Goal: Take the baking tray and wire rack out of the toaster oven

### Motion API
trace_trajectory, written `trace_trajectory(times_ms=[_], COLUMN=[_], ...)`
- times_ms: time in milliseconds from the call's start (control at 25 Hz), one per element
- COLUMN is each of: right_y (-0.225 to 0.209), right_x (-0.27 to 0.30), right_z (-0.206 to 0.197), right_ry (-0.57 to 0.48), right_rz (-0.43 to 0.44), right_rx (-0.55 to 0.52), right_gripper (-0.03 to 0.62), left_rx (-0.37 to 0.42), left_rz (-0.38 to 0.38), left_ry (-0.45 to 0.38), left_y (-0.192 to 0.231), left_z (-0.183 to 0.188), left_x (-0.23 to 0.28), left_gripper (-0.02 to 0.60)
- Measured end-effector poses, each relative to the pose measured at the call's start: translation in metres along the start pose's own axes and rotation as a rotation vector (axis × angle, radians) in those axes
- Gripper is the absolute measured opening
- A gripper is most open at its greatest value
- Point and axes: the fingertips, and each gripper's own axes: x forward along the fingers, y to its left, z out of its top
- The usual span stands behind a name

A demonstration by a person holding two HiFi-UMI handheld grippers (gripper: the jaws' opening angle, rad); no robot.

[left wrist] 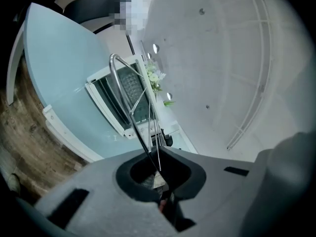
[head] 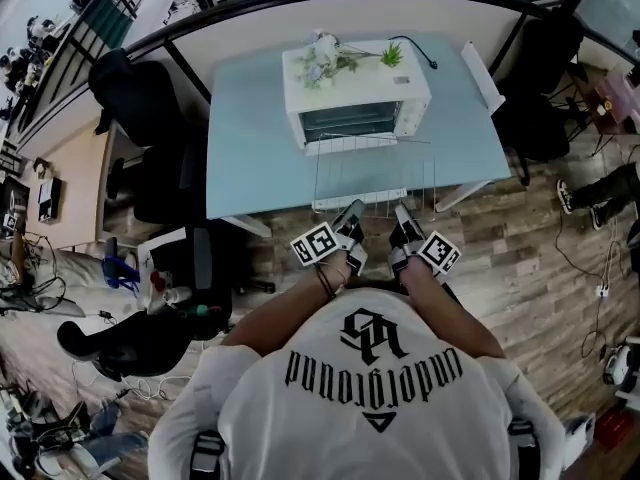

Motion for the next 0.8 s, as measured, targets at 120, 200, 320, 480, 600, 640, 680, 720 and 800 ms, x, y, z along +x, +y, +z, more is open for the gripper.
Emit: trace_trajectory(times_ms=[120,200,320,480,600,640,680,720,800], right_y=[-0.008,-0.016,-0.032,-0.055,-0.071,-0.077,-0.083,-0.091,-0.105], right_x=[-0.012,-0.02,-0.032,-0.053,-0.071,-0.078,-0.085,-0.092,-0.108], right_z=[0.025,0.045,0.079,0.129,0.17,0.183,0.196,0.207,0.227], right_ry=[-0.017,-0.03,-0.045,-0.069,-0.076,-0.081,-0.088,-0.097,-0.111], right_rz=[0.0,-0.003,-0.009,-0.019,-0.016,-0.017,-0.023,-0.036,-0.065], right_rx=[-0.022,-0.025,-0.027,-0.03,-0.045,-0.05,-0.048,-0.038,-0.01], right_gripper=[0.012,0.012,0.012,0.012,0.012,0.011,0.012,0.011,0.011], left_rx=[0.0,0.008,0.013,0.017,0.019,0.018,0.018,0.016,0.012], left_rz=[-0.016,-0.02,-0.027,-0.038,-0.049,-0.054,-0.058,-0.061,-0.062], left_ry=[0.018,0.032,0.053,0.078,0.091,0.096,0.103,0.111,0.126], left_y=[-0.009,-0.016,-0.026,-0.04,-0.052,-0.056,-0.06,-0.063,-0.069], left_z=[-0.016,-0.028,-0.05,-0.084,-0.113,-0.123,-0.133,-0.143,-0.163], left_x=[0.024,0.042,0.075,0.123,0.159,0.172,0.184,0.195,0.216], left_gripper=[0.0,-0.001,0.0,0.0,-0.002,-0.001,-0.001,0.0,0.0])
